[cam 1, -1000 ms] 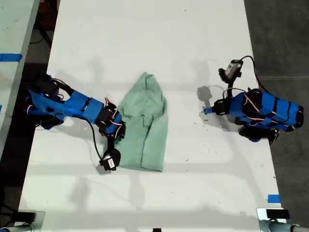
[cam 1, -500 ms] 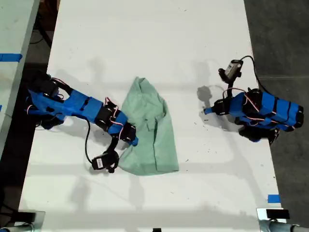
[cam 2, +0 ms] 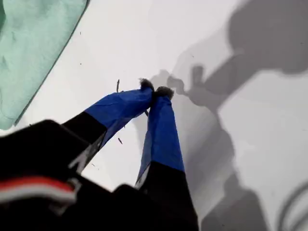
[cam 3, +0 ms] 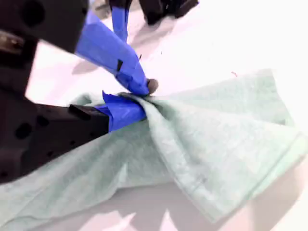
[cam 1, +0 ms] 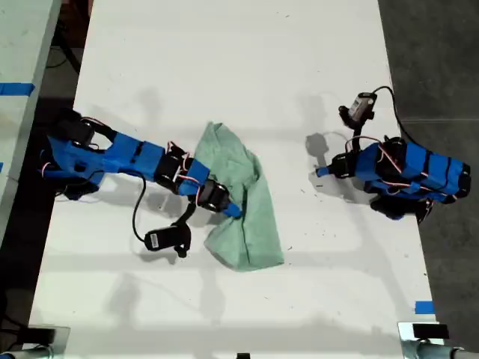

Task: Fold t shirt

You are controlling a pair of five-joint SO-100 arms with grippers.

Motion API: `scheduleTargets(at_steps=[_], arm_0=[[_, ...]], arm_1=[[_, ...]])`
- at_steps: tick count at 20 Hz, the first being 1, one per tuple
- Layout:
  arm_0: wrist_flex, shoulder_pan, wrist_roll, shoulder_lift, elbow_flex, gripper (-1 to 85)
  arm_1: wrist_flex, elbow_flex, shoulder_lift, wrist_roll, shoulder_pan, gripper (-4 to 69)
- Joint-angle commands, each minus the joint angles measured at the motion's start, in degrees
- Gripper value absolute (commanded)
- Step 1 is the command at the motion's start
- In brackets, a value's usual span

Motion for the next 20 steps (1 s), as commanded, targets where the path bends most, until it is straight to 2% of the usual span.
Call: scheduleTargets(at_steps=[1,4,7,10,11,12,15,17,19,20], arm_0=[[-0.70,-1.93,0.09,-0.88,-4.31,28.5],[-0.62,-2.37,-0.09,1.67,-4.39,19.7],[1.05,-2.64,2.11,7.12,-4.04,19.7],[6.94,-4.04,2.20,18.28,0.70,19.3],[6.24,-5.10,3.08,25.05,5.71,4.4],[3.60,-6.68,5.01,33.31,13.10,2.9],[-7.56,-17.75,12.74,65.57,46.14,-0.2],[-8.26,-29.88,19.51,87.19,66.62,-0.2],[-8.79,-39.90,31.11,102.30,85.78,-0.2],[-8.88,-44.47,32.78,111.27,97.03,-0.2]], arm_1=[[0.00,2.46,0.70,-0.35,0.00,1.7],[-0.09,2.46,0.70,-0.44,0.00,1.7],[-0.09,2.46,0.70,-0.53,0.00,1.7],[-0.09,2.46,0.70,-0.53,0.00,1.7],[-0.09,2.46,0.70,-0.53,0.00,1.7],[-0.09,2.46,0.70,-0.53,0.00,1.7],[-0.09,2.46,0.70,-0.62,0.00,1.7],[-0.09,2.46,0.70,-0.62,0.09,1.7],[-0.09,2.46,0.70,-0.53,0.18,1.7],[-0.09,2.46,0.70,-0.44,0.26,1.7]])
